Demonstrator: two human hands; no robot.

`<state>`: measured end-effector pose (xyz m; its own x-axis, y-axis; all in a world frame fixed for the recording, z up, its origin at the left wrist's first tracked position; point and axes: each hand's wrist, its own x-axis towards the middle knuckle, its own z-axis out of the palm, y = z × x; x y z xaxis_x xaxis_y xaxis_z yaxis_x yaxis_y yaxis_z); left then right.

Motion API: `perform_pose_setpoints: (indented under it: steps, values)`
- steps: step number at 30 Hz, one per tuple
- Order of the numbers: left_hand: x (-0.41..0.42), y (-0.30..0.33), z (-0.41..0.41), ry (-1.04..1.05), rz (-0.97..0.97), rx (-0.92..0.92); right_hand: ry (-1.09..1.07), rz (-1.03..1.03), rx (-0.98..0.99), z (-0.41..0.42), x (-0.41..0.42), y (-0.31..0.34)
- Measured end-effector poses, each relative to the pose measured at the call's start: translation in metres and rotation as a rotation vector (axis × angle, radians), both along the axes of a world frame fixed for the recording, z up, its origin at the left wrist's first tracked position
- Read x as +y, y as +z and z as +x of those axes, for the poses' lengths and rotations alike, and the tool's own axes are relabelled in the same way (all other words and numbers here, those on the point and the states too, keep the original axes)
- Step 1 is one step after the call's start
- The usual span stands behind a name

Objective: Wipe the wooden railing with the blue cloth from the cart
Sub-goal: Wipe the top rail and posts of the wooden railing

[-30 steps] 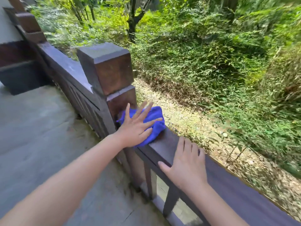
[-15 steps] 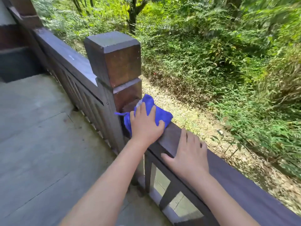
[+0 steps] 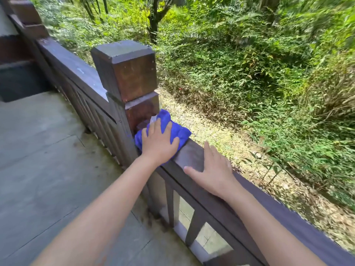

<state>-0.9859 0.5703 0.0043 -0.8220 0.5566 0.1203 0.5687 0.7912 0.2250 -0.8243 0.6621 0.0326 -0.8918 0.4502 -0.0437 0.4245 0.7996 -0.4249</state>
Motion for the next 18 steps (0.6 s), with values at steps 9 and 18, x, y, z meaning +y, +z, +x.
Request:
perform_pose_setpoints:
  steps: [9,18]
  values:
    - [-0.053,0.029,-0.023,-0.409,-0.133,-0.211,0.307,0.120,0.167,-0.067,-0.005,0.021]
    - [-0.064,0.031,-0.018,-0.444,0.051,-0.192,0.254,0.181,0.115,-0.065,-0.017,0.010]
